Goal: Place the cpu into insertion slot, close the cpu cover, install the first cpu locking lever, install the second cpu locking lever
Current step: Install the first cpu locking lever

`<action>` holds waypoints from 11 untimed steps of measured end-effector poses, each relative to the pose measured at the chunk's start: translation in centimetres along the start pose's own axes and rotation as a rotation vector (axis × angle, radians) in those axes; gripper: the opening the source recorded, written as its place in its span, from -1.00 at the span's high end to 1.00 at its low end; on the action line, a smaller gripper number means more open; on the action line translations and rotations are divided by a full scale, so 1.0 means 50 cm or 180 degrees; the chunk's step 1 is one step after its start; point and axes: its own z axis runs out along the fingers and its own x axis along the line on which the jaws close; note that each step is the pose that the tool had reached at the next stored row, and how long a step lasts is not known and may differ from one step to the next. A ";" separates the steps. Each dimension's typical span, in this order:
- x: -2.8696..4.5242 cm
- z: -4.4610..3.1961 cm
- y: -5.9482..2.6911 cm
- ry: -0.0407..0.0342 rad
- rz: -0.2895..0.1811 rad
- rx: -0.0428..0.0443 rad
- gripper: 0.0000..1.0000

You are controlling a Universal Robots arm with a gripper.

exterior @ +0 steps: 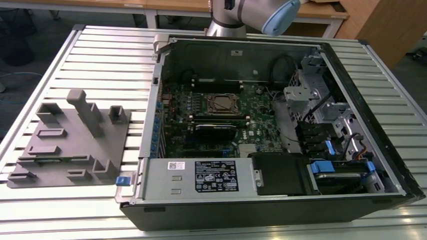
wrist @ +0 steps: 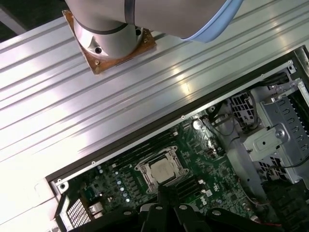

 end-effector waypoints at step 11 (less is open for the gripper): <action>0.000 0.000 0.000 0.0023 0.0001 0.0012 0.79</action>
